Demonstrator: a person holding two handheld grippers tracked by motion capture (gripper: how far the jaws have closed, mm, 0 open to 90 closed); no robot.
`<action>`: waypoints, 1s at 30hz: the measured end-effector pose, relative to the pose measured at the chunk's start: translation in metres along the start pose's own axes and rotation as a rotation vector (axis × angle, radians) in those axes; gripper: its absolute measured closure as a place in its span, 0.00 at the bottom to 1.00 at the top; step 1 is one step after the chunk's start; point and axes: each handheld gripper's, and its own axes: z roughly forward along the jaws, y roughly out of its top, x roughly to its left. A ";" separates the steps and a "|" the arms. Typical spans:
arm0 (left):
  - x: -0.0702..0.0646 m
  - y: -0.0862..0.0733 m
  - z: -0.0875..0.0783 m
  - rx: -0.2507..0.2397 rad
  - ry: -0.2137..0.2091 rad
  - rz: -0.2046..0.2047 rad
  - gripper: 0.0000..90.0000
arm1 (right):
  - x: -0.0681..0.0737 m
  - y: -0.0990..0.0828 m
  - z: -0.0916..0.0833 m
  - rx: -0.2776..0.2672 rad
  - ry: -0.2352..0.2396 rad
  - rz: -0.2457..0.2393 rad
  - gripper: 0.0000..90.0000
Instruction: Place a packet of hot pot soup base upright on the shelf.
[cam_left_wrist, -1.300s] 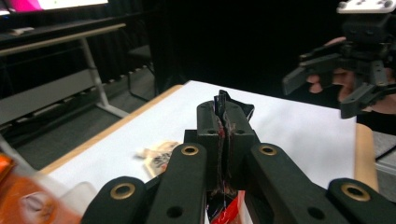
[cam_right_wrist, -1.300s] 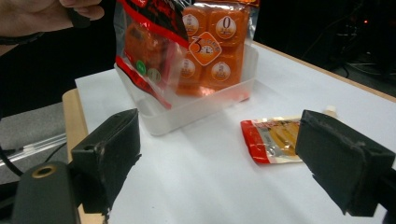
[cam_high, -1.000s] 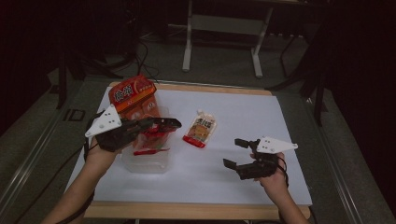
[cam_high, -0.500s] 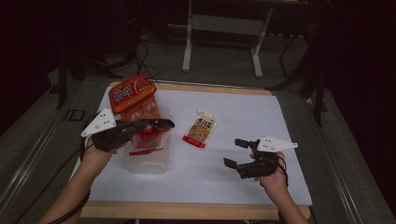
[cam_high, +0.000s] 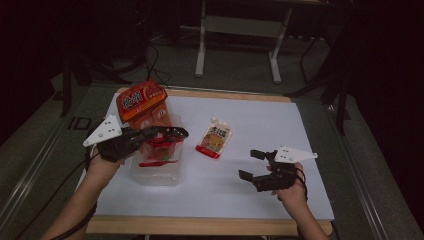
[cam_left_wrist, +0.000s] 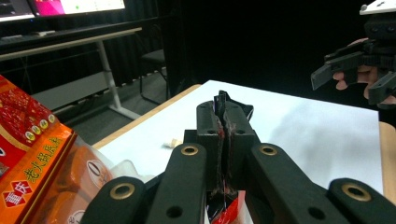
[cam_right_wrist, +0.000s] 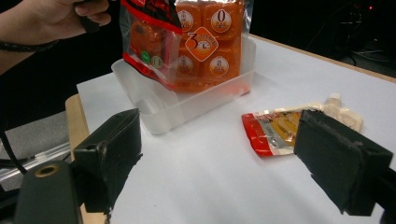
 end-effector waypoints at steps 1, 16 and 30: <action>-0.001 0.001 -0.002 -0.015 0.004 0.002 0.98 | 0.001 0.000 0.000 0.003 0.000 -0.006 0.17; 0.002 -0.006 0.004 0.011 -0.029 -0.007 0.97 | 0.000 -0.001 0.002 0.009 0.007 0.005 0.17; 0.009 -0.028 0.008 0.012 -0.005 -0.010 0.97 | 0.000 -0.003 0.002 0.016 0.015 0.010 0.17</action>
